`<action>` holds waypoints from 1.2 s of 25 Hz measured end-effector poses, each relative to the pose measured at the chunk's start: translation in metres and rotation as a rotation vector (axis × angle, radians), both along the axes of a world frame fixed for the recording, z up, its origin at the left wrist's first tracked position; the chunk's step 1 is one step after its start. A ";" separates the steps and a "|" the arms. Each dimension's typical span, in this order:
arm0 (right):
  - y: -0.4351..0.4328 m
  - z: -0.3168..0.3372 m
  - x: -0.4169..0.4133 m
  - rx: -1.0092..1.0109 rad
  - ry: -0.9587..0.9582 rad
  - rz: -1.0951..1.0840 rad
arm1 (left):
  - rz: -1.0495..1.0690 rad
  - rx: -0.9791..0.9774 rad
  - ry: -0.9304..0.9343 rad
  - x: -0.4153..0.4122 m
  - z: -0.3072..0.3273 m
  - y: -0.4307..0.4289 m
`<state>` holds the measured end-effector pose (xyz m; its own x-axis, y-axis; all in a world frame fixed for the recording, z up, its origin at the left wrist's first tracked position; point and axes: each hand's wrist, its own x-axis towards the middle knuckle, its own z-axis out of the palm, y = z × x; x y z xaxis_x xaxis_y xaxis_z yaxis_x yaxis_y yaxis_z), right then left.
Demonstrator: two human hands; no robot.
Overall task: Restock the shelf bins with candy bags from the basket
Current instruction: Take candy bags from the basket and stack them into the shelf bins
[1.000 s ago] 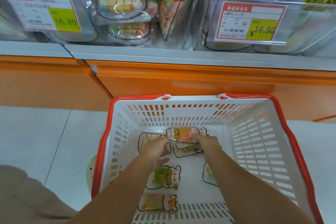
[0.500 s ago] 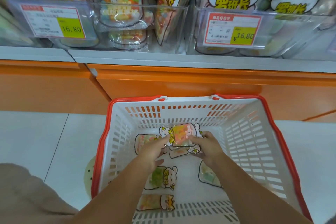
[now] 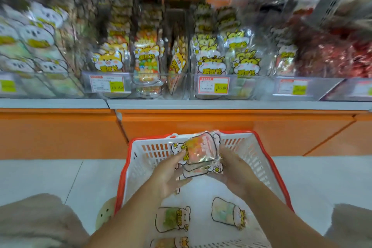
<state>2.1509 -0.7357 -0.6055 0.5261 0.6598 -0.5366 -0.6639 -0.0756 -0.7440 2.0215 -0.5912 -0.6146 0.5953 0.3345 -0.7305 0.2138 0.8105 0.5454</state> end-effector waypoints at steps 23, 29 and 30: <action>-0.024 0.181 0.055 -0.311 -1.008 0.159 | -0.225 0.675 -0.167 -0.002 0.156 0.066; -0.019 0.196 0.056 -0.359 -0.987 0.380 | -0.183 0.716 -0.102 0.009 0.160 0.063; -0.012 0.192 0.051 -0.328 -0.974 0.391 | -0.192 0.563 -0.157 0.011 0.157 0.054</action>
<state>2.2016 -0.7477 -0.4133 0.6054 0.7742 -0.1847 0.3097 -0.4430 -0.8413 2.0326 -0.5368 -0.4579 0.7692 0.5200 -0.3713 0.2095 0.3438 0.9154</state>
